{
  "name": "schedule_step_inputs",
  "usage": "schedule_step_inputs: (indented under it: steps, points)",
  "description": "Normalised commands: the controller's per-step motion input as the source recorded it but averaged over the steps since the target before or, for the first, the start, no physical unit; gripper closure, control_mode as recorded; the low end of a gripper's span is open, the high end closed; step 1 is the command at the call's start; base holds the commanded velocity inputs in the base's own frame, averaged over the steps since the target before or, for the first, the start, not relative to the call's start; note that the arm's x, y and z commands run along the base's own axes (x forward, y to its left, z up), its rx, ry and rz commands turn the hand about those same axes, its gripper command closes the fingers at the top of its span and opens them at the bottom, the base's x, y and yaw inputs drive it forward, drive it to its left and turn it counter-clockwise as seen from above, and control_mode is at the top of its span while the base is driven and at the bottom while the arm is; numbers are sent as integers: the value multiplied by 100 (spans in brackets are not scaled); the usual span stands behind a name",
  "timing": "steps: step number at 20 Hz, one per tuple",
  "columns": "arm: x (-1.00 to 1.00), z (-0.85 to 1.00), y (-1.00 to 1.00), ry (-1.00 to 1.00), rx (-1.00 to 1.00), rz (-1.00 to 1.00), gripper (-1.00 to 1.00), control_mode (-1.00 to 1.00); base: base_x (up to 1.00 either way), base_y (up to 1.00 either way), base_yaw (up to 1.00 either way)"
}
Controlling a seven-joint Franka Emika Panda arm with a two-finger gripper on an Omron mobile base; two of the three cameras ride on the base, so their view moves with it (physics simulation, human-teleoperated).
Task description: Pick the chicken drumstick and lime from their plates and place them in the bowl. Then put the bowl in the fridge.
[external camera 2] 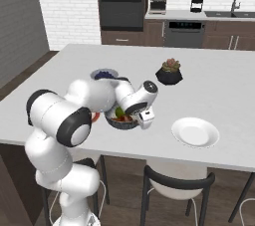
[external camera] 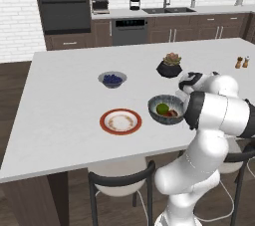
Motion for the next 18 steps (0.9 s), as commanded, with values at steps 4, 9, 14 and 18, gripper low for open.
schedule_step_inputs:
  steps: [4,9,14,18]
  points:
    - [7,-27,0,0,0,6,-100,-100,0,0,0]
    - [9,-29,0,1,0,4,-100,-100,0,0,0]
    - [1,-25,0,1,0,4,-100,-100,0,0,0]
    - [1,-18,2,3,0,4,100,-100,0,0,0]
